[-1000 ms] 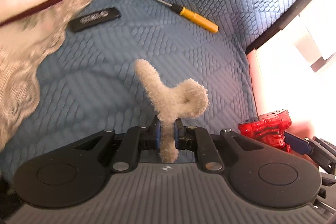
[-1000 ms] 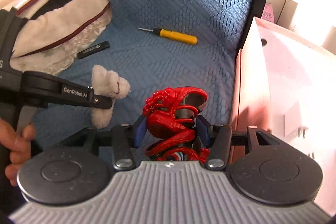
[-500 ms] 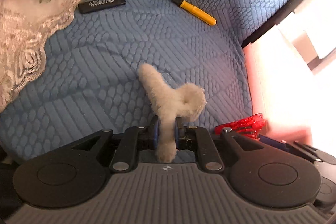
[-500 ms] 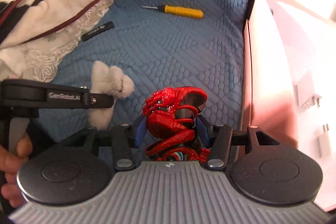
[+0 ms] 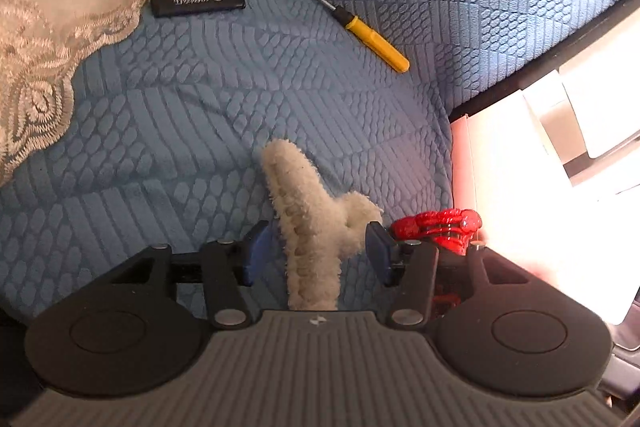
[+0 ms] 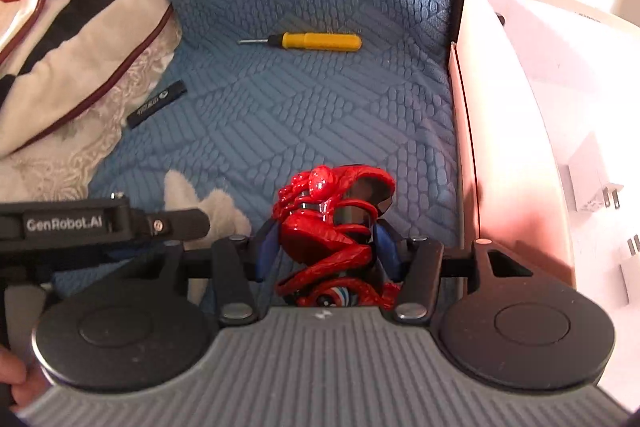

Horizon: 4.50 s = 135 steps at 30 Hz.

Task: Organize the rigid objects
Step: 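Lift the white fluffy toy with the left gripper while the right lifts the red toy, then carry both held toys with both grippers over the pink box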

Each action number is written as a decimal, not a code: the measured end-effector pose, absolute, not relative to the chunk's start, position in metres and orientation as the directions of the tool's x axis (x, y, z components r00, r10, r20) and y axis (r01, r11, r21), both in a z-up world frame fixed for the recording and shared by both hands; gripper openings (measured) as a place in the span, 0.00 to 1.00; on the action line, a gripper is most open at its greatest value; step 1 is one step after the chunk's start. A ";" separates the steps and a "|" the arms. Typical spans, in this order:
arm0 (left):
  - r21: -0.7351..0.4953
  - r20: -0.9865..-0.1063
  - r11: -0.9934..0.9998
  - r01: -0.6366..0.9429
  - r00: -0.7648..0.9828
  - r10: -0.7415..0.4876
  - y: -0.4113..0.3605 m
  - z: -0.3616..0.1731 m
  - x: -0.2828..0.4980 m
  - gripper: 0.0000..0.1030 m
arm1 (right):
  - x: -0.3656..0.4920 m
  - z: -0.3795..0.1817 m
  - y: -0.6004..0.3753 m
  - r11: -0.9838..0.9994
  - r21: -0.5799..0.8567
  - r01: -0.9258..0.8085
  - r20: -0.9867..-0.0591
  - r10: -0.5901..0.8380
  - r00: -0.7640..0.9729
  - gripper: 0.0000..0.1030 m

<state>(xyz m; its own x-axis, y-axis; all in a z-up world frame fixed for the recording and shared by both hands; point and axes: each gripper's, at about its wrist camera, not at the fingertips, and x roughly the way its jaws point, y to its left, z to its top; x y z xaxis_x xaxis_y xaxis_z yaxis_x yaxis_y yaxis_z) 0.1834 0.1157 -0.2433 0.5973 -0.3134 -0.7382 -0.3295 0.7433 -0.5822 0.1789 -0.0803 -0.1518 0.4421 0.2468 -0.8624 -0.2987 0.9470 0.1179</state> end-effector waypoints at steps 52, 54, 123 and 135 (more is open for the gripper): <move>-0.544 -0.745 0.794 -0.270 0.591 -0.309 0.097 -0.252 0.206 0.73 | 0.155 -0.154 -0.069 0.925 -0.018 -0.378 -0.837 0.193 0.512 0.64; -0.526 -0.747 0.809 -0.264 0.598 -0.291 0.093 -0.252 0.208 0.73 | 0.156 -0.159 -0.069 0.928 -0.027 -0.371 -0.843 0.178 0.507 0.63; -0.480 -0.507 0.869 0.117 0.771 -0.385 0.008 -0.039 0.207 0.57 | 0.159 0.033 -0.198 0.960 -0.004 -0.280 -0.655 0.209 0.726 0.60; -0.468 -0.545 0.865 0.179 0.712 -0.442 -0.074 -0.056 0.229 0.57 | 0.157 0.011 -0.280 0.985 0.004 -0.172 -0.698 0.126 0.705 0.60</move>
<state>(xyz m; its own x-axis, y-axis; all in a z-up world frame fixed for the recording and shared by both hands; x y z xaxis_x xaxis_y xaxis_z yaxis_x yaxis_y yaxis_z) 0.2293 -0.0741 -0.0564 0.7123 -0.4421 -0.5452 0.1791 0.8655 -0.4678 0.1571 -0.2799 0.0105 0.7053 0.1256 -0.6977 -0.1719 0.9851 0.0035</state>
